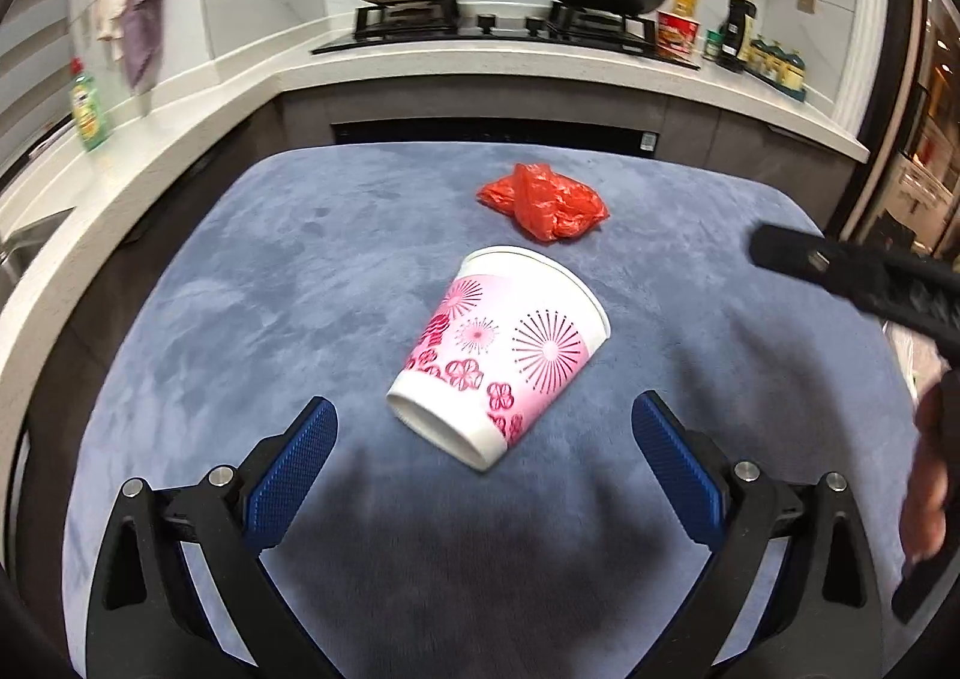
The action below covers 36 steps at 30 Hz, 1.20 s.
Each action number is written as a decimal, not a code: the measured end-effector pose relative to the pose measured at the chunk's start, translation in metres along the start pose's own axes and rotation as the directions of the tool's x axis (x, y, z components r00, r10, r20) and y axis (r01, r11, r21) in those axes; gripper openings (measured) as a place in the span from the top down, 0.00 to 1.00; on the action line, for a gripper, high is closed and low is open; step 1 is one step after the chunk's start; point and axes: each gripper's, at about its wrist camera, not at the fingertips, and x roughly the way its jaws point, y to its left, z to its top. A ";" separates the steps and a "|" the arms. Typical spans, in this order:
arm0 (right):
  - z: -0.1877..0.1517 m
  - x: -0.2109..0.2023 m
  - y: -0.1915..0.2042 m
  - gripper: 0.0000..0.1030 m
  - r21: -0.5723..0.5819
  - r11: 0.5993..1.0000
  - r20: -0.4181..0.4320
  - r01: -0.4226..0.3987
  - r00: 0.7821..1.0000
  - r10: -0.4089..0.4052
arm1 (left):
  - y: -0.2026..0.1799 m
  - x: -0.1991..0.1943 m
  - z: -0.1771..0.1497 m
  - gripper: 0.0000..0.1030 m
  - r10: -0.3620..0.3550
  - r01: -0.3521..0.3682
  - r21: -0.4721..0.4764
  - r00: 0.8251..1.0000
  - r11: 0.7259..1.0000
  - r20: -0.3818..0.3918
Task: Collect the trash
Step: 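Move both tools back over the table toward the paper cup and red bag, then close the left tool on the pink paper cup while the right tool grasps the red bag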
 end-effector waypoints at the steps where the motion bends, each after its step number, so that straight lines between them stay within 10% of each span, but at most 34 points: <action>1: 0.005 0.011 0.001 0.46 0.005 1.000 -0.014 -0.015 1.000 0.015 | 0.001 0.005 0.001 0.08 -0.007 0.007 0.003 1.000 1.000 -0.003; 25: 0.056 0.138 0.038 0.46 -0.180 0.981 -0.166 -0.072 0.985 0.042 | 0.015 0.037 0.015 0.37 -0.121 0.116 -0.107 0.992 0.988 -0.044; 30: 0.052 0.146 0.044 0.94 -0.211 0.973 -0.207 -0.090 0.977 0.046 | 0.013 0.035 0.013 0.39 -0.112 0.106 -0.112 0.992 0.988 -0.051; 36: 0.040 0.124 0.032 0.98 -0.185 0.978 -0.193 -0.100 0.979 0.064 | 0.009 0.034 0.012 0.39 -0.125 0.116 -0.125 0.990 0.985 -0.063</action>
